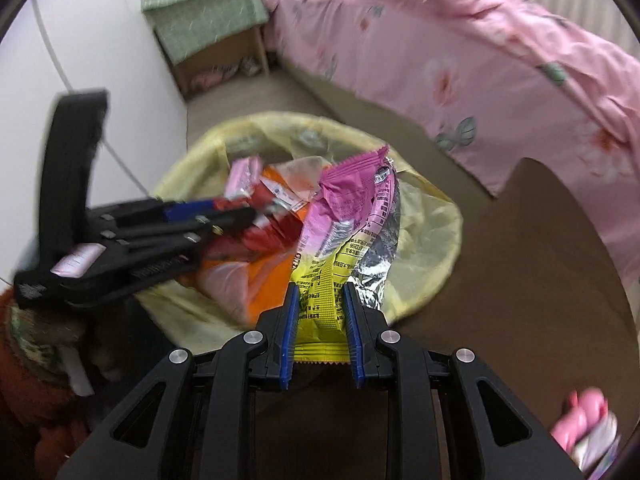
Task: Collect trash
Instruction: 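Carry both wrappers over the yellow bag and open both grippers, then return to the table and grasp the pink cartoon wrapper with the left gripper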
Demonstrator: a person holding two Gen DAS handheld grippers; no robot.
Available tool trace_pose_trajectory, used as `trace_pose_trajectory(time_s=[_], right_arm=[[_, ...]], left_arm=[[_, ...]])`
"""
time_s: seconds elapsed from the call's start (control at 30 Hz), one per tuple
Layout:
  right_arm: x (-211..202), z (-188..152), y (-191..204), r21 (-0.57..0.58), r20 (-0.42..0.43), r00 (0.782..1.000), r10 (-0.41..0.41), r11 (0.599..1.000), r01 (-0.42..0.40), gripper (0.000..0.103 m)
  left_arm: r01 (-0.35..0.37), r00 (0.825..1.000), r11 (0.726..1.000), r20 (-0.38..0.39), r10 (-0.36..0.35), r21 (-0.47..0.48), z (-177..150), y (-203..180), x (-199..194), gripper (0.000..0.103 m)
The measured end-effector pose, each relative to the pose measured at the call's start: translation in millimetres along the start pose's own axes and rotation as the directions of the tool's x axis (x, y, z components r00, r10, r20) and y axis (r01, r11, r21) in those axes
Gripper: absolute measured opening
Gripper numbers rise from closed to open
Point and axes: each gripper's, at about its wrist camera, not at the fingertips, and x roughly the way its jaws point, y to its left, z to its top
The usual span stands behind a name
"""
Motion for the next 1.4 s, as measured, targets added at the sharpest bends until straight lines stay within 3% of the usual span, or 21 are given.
trace_pose_trajectory(time_s=[0.17, 0.3, 0.7, 0.77, 0.83, 0.97, 1.17, 1.4], right_arm=[[51, 28, -2, -0.015, -0.095, 0.994, 0.048, 0.999, -0.049, 0.021], [63, 29, -6, -0.002, -0.127, 0.989, 0.073, 0.997, -0.074, 0.021], [27, 14, -6, 0.005, -0.013, 0.997, 0.074, 0.997, -0.074, 0.022], [23, 13, -6, 0.017, 0.002, 0.998, 0.066, 0.998, -0.066, 0.024], [15, 9, -5, 0.036, 0.017, 0.998, 0.062, 0.997, -0.063, 0.028], [0, 4, -6, 0.069, 0.060, 0.996, 0.067, 0.995, -0.071, 0.040], [-52, -29, -7, 0.127, 0.191, 0.981, -0.044, 0.992, 0.020, 0.040], [-142, -121, -26, 0.277, 0.327, 0.913, -0.242, 0.949, 0.152, 0.041]], left_arm=[[-0.026, 0.999, 0.999, 0.043, 0.027, -0.038, 1, 10, -4, 0.031], [-0.040, 0.998, 0.998, 0.044, 0.043, -0.058, 4, 19, 1, 0.031], [-0.008, 0.998, 0.996, 0.060, 0.013, -0.087, 6, 22, -6, 0.031], [0.006, 0.997, 0.995, 0.076, 0.002, -0.103, 8, 25, -12, 0.035], [0.031, 0.994, 0.992, 0.105, -0.017, -0.125, 10, 28, -20, 0.049], [0.027, 0.989, 0.991, 0.151, -0.006, -0.134, 14, 28, -35, 0.055], [0.029, 0.980, 0.992, 0.197, -0.004, -0.122, 14, 14, -58, 0.057], [0.100, 0.969, 0.993, 0.220, -0.112, 0.063, 4, -46, -80, 0.057]])
